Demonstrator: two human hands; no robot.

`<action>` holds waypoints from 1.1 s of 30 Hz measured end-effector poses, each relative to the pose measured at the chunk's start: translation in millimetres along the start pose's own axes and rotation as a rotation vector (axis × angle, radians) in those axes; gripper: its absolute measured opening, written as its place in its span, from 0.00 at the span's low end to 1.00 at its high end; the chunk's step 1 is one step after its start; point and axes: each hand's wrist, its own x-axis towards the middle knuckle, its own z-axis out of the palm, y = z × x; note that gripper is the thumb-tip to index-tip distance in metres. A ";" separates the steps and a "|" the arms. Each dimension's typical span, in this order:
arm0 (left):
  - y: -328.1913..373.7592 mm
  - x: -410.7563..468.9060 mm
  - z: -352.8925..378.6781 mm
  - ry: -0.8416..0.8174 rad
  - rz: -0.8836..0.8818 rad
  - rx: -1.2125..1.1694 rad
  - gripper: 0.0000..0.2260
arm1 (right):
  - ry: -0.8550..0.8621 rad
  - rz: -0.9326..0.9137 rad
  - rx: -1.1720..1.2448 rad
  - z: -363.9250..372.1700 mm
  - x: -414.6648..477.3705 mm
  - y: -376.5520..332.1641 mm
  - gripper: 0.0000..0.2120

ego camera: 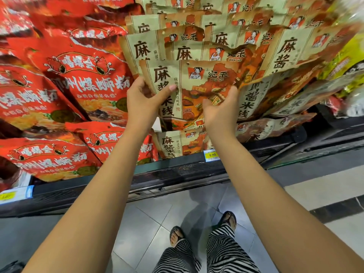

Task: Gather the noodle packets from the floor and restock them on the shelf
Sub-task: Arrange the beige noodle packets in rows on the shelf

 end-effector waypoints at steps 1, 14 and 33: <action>2.4 -0.2 0.6 0.011 0.009 0.019 0.11 | 0.025 -0.032 0.020 -0.7 0.6 -6.3 0.21; 36.2 11.6 -2.7 0.137 0.128 0.192 0.17 | -0.022 -0.375 -0.124 -5.7 20.0 -64.1 0.18; 84.7 0.7 65.4 -0.128 0.545 1.116 0.17 | -0.607 -0.730 -0.946 -144.9 109.5 -63.4 0.14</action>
